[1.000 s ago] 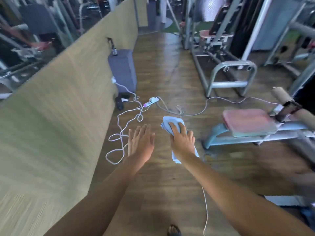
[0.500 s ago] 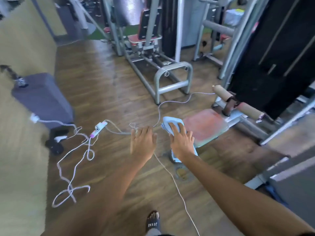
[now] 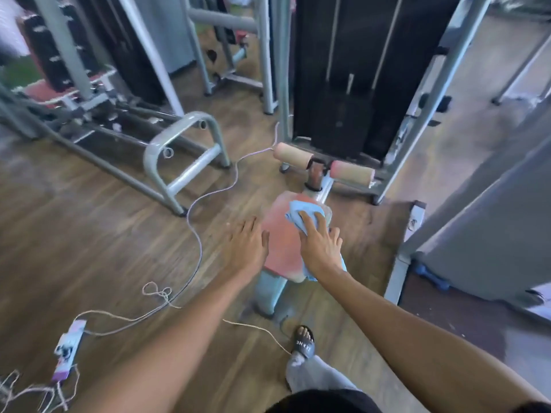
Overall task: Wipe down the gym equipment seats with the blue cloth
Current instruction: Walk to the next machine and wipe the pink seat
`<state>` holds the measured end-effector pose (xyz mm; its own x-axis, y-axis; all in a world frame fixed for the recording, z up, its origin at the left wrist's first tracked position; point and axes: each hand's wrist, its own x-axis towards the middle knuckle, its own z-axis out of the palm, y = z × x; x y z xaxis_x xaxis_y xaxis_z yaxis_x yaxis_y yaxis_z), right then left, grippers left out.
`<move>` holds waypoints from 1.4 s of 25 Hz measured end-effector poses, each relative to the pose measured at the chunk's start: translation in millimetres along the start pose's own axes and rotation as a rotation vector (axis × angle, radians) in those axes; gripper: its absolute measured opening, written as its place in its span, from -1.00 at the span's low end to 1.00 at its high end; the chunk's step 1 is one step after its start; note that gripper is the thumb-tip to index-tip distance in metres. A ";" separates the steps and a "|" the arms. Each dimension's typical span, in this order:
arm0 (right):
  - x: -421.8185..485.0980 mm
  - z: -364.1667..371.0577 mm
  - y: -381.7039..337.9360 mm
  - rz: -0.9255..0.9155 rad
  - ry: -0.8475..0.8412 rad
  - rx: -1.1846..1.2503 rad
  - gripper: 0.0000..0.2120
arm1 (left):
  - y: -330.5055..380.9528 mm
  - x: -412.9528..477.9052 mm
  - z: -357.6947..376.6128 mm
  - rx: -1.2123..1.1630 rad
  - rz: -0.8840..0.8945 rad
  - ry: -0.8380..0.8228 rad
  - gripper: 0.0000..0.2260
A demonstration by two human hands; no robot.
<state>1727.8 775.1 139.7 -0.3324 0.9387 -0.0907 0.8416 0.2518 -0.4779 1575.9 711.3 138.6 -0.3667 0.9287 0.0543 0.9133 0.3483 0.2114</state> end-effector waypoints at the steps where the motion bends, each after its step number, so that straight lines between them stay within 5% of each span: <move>1: 23.2 2.8 2.7 0.025 0.009 -0.010 -0.52 | 0.3 25.7 8.9 0.005 0.018 -0.011 -0.61; 8: 152.4 36.4 17.6 0.217 0.026 -0.098 -0.45 | -16.8 177.2 80.4 -0.033 0.151 -0.202 -0.61; 17: 245.4 192.2 100.4 0.403 -0.017 -0.113 -0.42 | -55.9 280.2 263.3 -0.072 0.283 -0.353 -0.60; 26: 201.1 343.4 173.8 0.150 -0.066 -0.217 -0.32 | -96.0 253.6 426.0 0.057 0.230 -0.425 -0.52; 35: 170.1 396.1 193.2 -0.112 -0.134 -0.297 -0.47 | -129.9 245.6 471.7 0.066 0.340 -0.336 -0.51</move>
<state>1665.2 890.3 -314.2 -0.4660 0.8672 -0.1753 0.8774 0.4275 -0.2177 1450.9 954.1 -335.9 0.0227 0.9772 -0.2112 0.9847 0.0146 0.1734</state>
